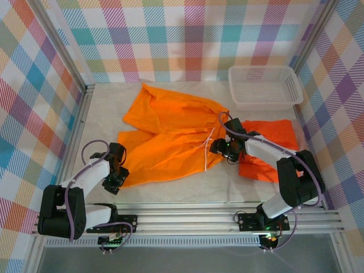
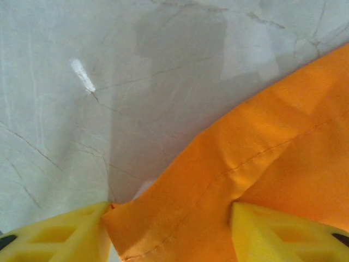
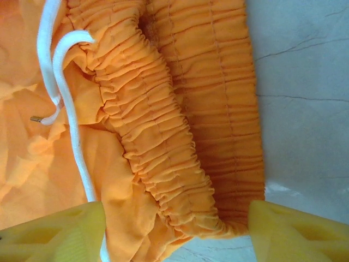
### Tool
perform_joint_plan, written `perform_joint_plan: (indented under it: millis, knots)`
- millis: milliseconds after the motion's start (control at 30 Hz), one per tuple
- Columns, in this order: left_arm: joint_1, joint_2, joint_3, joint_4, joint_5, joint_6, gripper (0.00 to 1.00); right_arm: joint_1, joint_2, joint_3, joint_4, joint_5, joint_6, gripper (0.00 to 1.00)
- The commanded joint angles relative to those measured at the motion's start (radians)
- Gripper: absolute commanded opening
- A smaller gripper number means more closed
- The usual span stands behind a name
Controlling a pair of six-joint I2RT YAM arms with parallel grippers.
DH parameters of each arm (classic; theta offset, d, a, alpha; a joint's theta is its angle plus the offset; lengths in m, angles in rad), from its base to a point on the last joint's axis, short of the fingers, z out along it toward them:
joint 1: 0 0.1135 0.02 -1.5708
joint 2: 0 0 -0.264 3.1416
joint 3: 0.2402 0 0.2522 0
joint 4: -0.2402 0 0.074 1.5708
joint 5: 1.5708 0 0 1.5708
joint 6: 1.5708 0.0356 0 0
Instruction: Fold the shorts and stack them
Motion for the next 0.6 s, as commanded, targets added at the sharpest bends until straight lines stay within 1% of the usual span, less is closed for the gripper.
perform_joint_plan:
  millis: [0, 67, 167, 367, 467, 567]
  knots:
    - [-0.013, 0.038, -0.02, 0.089, -0.001, -0.001, 0.49, 0.023, 0.041, -0.012, 0.036, 0.008, 0.065, 0.67]
    - [-0.012, 0.038, -0.012, 0.09, -0.004, 0.007, 0.45, 0.029, 0.065, -0.012, 0.047, 0.004, 0.086, 0.65]
    - [-0.012, 0.034, -0.005, 0.089, -0.013, 0.015, 0.42, 0.035, 0.096, -0.012, 0.065, 0.001, 0.112, 0.61]
    - [-0.013, 0.04, -0.003, 0.1, -0.011, 0.029, 0.4, 0.043, 0.119, -0.013, 0.048, 0.03, 0.124, 0.5]
    - [-0.012, 0.04, -0.002, 0.108, -0.007, 0.039, 0.38, 0.042, 0.124, -0.017, 0.047, 0.039, 0.119, 0.43]
    - [-0.012, 0.034, 0.002, 0.111, -0.01, 0.048, 0.32, 0.044, 0.129, -0.007, 0.041, 0.041, 0.107, 0.29]
